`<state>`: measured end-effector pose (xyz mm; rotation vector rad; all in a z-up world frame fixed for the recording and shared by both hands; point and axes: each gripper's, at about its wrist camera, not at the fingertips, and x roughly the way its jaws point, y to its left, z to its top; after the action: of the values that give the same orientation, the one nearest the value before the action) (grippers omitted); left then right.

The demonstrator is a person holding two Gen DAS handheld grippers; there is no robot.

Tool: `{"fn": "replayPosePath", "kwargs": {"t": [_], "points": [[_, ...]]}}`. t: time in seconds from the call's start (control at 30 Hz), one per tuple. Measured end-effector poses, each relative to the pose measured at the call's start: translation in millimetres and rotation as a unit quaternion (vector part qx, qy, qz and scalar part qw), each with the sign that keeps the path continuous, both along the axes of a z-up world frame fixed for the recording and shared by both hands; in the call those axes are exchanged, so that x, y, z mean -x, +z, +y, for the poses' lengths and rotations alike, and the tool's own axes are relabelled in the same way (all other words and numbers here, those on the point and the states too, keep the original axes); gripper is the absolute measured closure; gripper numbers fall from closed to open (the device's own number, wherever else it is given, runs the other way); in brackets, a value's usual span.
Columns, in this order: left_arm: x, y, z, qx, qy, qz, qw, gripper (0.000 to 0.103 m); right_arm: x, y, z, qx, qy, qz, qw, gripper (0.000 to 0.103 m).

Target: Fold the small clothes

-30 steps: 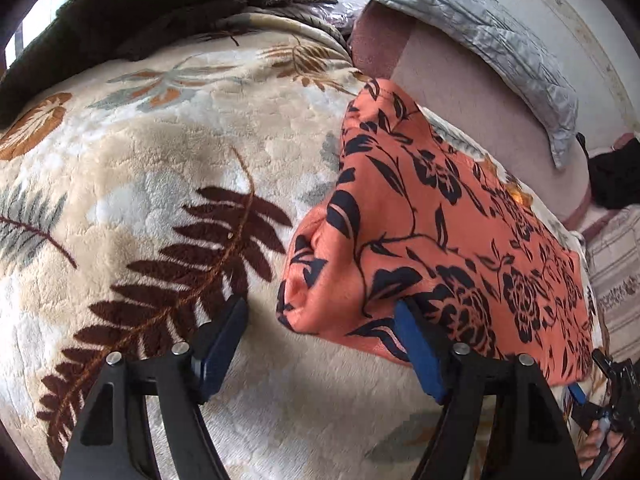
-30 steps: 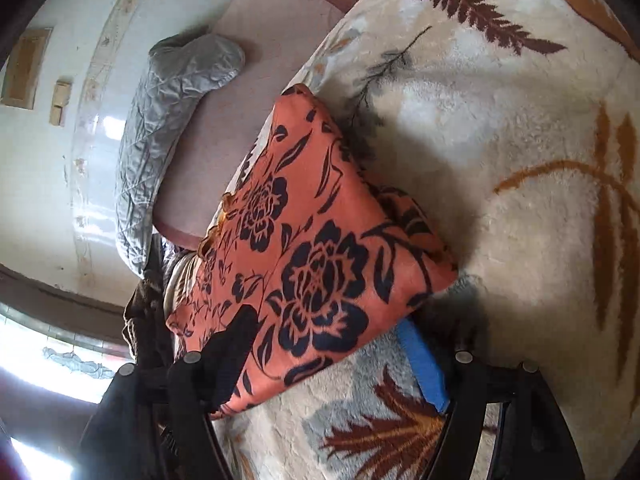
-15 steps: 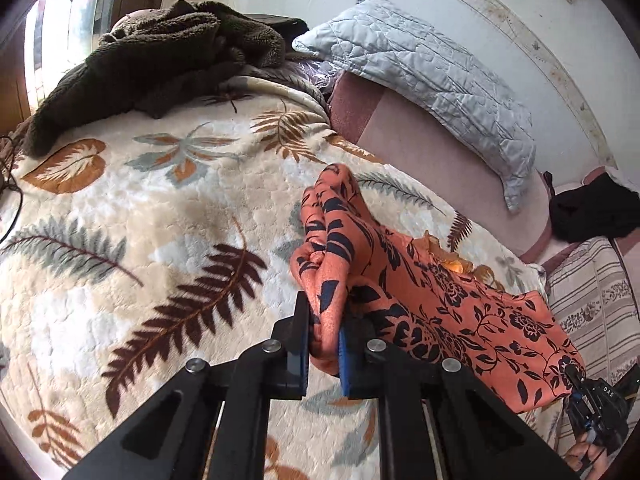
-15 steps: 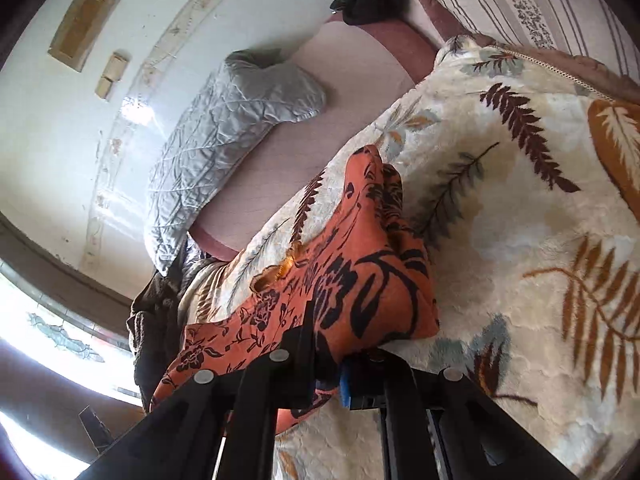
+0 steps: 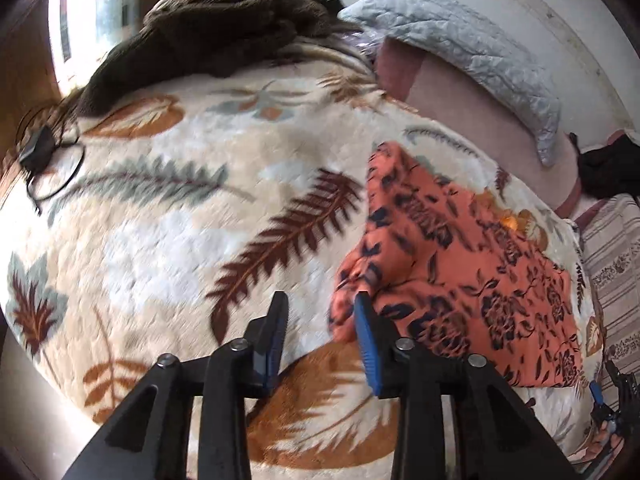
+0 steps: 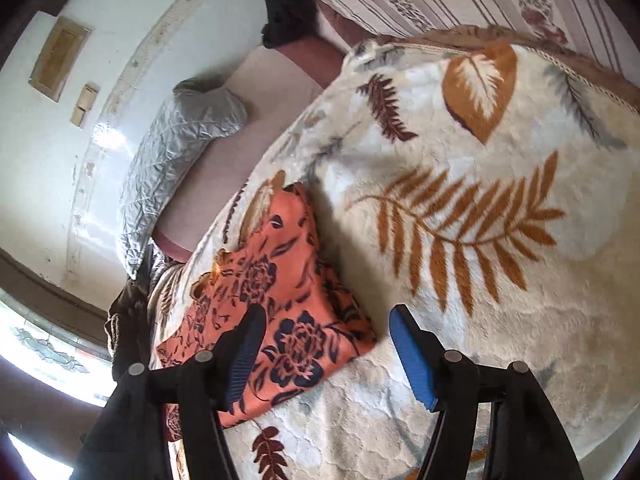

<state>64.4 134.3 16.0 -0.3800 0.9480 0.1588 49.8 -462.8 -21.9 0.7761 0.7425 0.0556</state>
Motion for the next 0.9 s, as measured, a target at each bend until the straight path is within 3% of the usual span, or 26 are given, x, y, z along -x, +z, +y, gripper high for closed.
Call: {"fn": "replayPosePath", "kwargs": {"t": [0.03, 0.13, 0.27, 0.37, 0.4, 0.43, 0.47, 0.53, 0.6, 0.63, 0.7, 0.77, 0.8, 0.87, 0.9], "points": [[-15, 4, -8, -0.004, -0.027, -0.006, 0.9996, 0.048, -7, 7, 6, 0.003, 0.019, -0.008, 1.0, 0.035], [-63, -3, -15, -0.022, -0.068, 0.004, 0.9974, 0.047, -29, 21, 30, 0.019, 0.063, -0.02, 0.998, 0.035], [-122, -27, 5, 0.029, -0.087, 0.051, 0.9945, 0.048, -50, 21, 53, 0.013, 0.094, -0.025, 0.995, 0.035], [-156, -43, 4, 0.027, -0.117, 0.062, 0.9908, 0.049, -60, 8, 71, 0.008, 0.115, -0.023, 0.993, 0.035], [-166, -50, 2, 0.028, -0.123, 0.074, 0.9893, 0.054, -62, 1, 76, 0.004, 0.117, -0.017, 0.993, 0.035], [-176, -57, -1, 0.029, -0.133, 0.083, 0.9873, 0.077, -64, -9, 81, 0.001, 0.121, -0.011, 0.993, 0.035], [-185, -59, -3, 0.024, -0.144, 0.084, 0.9856, 0.086, -65, -18, 86, 0.001, 0.124, -0.004, 0.992, 0.035], [-194, -47, -8, -0.015, -0.147, 0.048, 0.9879, 0.096, -69, -34, 94, 0.006, 0.13, 0.017, 0.991, 0.035], [-194, -31, -15, -0.049, -0.168, -0.015, 0.9845, 0.096, -71, -37, 99, 0.018, 0.139, 0.019, 0.99, 0.035], [-197, -36, -16, -0.075, -0.167, -0.011, 0.983, 0.095, -71, -36, 100, 0.024, 0.141, 0.015, 0.99, 0.035], [-207, -61, -18, -0.108, -0.163, 0.051, 0.9793, 0.092, -72, -39, 99, 0.018, 0.141, 0.016, 0.99, 0.035], [-189, -55, -19, -0.128, -0.161, 0.024, 0.9784, 0.09, -73, -42, 96, 0.008, 0.135, 0.018, 0.991, 0.034], [-179, -49, -20, -0.138, -0.16, 0.02, 0.9773, 0.086, -72, -42, 94, 0.002, 0.132, 0.015, 0.991, 0.034], [-153, -34, -18, -0.147, -0.147, 0.008, 0.9782, 0.059, -72, -41, 92, -0.003, 0.131, 0.012, 0.991, 0.034], [-138, -26, -18, -0.146, -0.143, -0.008, 0.9789, 0.057, -71, -41, 91, -0.005, 0.13, 0.011, 0.991, 0.034]]}}
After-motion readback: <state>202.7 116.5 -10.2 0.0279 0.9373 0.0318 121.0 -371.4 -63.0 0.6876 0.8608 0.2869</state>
